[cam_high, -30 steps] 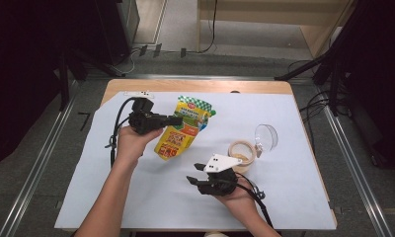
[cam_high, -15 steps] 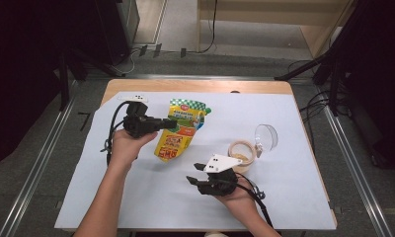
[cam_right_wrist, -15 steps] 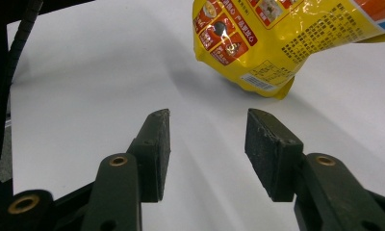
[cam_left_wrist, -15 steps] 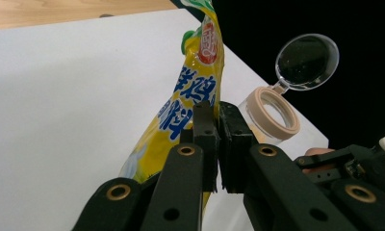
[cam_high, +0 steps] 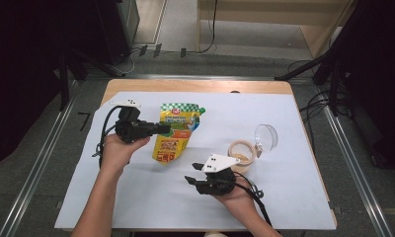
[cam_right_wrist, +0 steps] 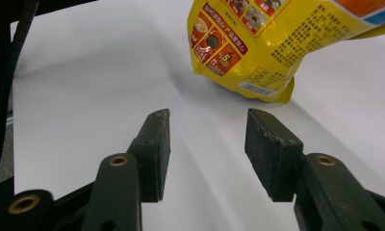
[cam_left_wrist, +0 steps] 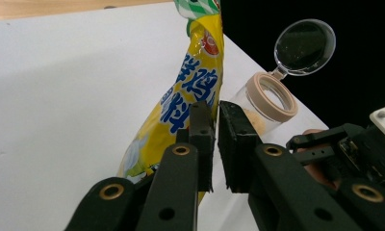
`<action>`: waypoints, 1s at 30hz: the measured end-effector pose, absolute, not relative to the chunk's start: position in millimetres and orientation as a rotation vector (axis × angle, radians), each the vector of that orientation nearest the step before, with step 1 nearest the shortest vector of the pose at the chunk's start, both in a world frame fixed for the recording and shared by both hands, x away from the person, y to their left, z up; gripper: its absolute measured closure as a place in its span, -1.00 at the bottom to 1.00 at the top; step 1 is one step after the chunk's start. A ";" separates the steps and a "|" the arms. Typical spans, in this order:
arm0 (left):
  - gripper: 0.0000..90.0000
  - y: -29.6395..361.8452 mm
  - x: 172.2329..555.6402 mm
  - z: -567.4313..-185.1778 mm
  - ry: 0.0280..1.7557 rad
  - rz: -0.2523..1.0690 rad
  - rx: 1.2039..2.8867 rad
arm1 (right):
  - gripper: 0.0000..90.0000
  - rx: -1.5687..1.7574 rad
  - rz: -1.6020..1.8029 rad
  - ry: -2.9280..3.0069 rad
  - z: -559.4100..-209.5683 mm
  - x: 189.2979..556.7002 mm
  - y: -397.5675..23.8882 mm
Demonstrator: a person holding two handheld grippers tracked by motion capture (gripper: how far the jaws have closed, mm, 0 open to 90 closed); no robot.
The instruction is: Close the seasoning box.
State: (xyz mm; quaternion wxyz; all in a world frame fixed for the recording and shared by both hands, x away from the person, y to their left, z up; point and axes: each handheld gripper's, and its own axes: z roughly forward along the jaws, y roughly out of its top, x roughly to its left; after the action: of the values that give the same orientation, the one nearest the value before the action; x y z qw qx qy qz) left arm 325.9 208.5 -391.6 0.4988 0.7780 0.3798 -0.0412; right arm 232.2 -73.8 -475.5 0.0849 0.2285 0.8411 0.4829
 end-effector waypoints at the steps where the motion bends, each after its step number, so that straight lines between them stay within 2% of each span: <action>1: 0.84 209.3 325.4 -391.2 0.915 -0.097 1.886 | 0.18 0.681 1.441 2.508 -475.5 232.3 -73.6; 6: 0.74 207.9 324.2 -389.5 0.907 -0.100 1.879 | 0.18 0.681 1.439 2.514 -476.3 232.2 -72.5; 15: 0.82 212.2 321.9 -388.5 0.912 -0.099 1.895 | 0.18 0.680 1.439 2.511 -476.2 232.4 -73.8; 25: 0.61 218.6 317.9 -380.7 0.891 -0.116 1.848 | 0.18 0.678 1.441 2.514 -476.6 232.3 -72.8; 30: 0.60 217.0 314.2 -371.1 0.891 -0.079 1.871 | 0.19 0.690 1.442 2.523 -476.5 232.9 -73.9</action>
State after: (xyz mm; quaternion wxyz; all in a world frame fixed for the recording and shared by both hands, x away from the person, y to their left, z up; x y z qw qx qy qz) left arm 314.2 217.0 -371.1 0.5091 0.7766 0.3697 -0.0328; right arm 232.9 -73.9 -476.5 0.0774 0.2302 0.8422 0.4814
